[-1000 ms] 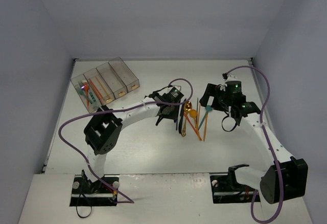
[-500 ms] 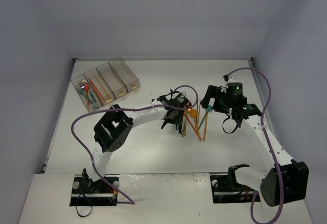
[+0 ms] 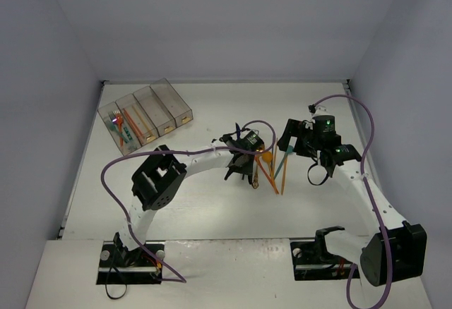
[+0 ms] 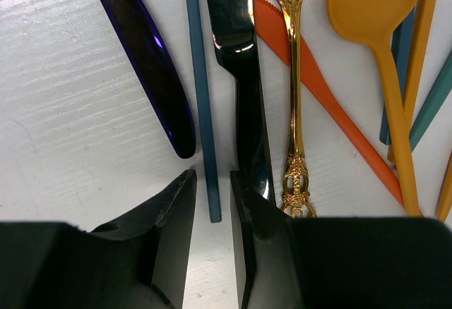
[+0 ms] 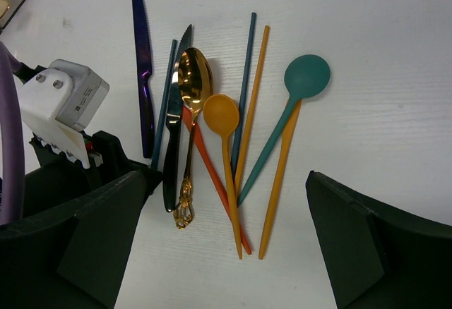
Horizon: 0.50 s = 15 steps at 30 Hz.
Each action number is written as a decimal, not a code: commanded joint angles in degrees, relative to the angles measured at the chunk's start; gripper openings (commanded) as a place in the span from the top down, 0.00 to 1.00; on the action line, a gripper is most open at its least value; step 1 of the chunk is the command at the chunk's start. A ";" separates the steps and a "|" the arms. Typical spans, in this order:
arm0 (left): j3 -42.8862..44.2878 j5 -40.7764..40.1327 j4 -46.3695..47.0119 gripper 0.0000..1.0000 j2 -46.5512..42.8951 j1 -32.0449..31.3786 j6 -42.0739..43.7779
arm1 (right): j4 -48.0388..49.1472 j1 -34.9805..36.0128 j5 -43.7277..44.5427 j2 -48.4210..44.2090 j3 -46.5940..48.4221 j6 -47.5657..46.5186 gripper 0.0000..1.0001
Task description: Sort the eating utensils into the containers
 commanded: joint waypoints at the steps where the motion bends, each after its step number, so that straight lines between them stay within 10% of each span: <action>1: 1.69 0.05 -0.65 0.77 -0.13 -0.55 -1.29 | 1.34 -0.52 0.95 -1.23 0.22 -0.52 0.05; 15: -1.50 -2.23 -3.66 1.00 -3.78 -0.55 1.35 | 1.34 -0.68 1.26 -0.99 0.62 -0.45 0.05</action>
